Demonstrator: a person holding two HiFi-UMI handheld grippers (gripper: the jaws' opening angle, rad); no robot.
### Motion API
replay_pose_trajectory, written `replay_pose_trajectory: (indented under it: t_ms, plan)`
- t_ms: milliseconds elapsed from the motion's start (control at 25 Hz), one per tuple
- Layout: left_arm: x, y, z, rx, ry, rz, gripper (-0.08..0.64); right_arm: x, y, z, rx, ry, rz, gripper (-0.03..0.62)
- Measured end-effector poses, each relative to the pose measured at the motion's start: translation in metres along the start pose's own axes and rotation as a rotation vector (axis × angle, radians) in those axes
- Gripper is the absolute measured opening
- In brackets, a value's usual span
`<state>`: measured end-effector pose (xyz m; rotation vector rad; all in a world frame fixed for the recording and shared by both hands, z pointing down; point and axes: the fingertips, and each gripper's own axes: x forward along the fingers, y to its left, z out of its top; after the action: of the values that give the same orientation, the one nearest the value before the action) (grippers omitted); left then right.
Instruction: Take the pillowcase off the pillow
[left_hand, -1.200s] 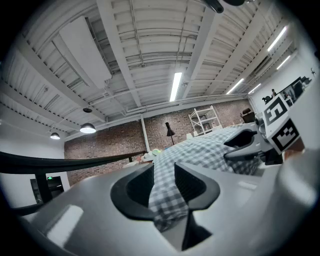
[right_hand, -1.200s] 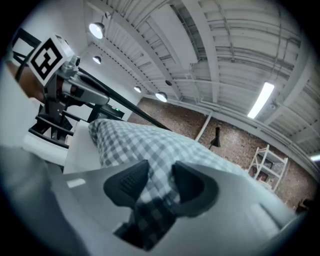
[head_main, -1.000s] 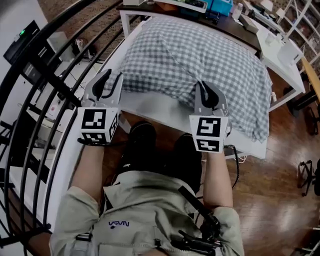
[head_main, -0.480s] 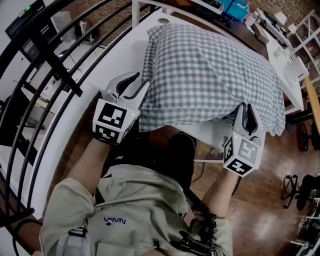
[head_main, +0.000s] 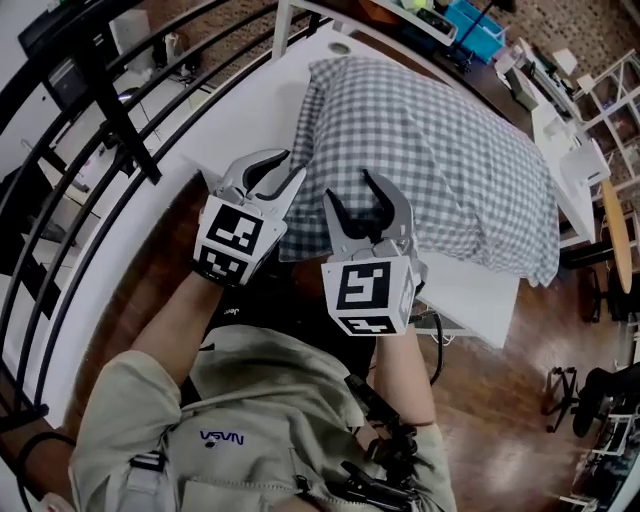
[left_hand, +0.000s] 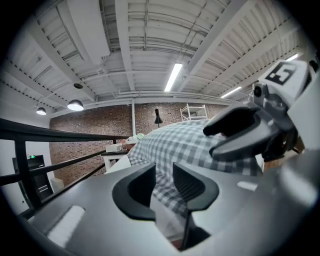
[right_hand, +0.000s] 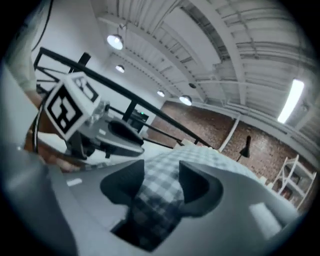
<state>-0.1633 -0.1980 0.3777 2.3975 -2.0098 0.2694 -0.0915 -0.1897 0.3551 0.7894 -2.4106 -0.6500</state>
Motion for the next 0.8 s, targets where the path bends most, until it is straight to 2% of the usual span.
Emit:
replay_pose_trajectory:
  t_ms: [40, 80, 120, 200, 280, 400, 600, 680, 800]
  plan:
    - [-0.001, 0.002, 0.000, -0.006, -0.001, 0.004, 0.114, 0.005, 0.003, -0.009, -0.040, 0.043, -0.008, 0.218]
    - [-0.003, 0.004, -0.001, -0.014, -0.002, 0.007, 0.110, 0.006, 0.002, -0.015, -0.060, 0.064, -0.022, 0.170]
    - [-0.005, 0.005, -0.002, -0.021, -0.001, 0.006, 0.103, 0.003, -0.003, -0.016, -0.051, 0.063, -0.039, 0.112]
    - [-0.006, 0.006, -0.004, -0.028, 0.003, -0.004, 0.092, -0.011, -0.019, -0.011, 0.028, 0.011, -0.078, 0.029]
    - [-0.005, 0.003, -0.006, -0.029, 0.007, -0.021, 0.081, -0.026, -0.039, -0.004, 0.119, -0.047, -0.120, 0.021]
    - [0.000, -0.009, -0.008, -0.034, 0.017, -0.061, 0.055, -0.046, -0.064, -0.002, 0.202, -0.100, -0.181, 0.006]
    - [0.002, -0.036, 0.000, -0.017, -0.008, -0.182, 0.056, -0.054, -0.079, -0.025, 0.291, -0.092, -0.237, 0.006]
    - [0.001, -0.045, 0.006, -0.032, -0.031, -0.236, 0.076, -0.058, -0.084, -0.037, 0.338, -0.086, -0.259, 0.006]
    - [0.013, -0.055, 0.004, -0.093, -0.036, -0.335, 0.155, -0.062, -0.083, -0.047, 0.378, -0.091, -0.261, 0.006]
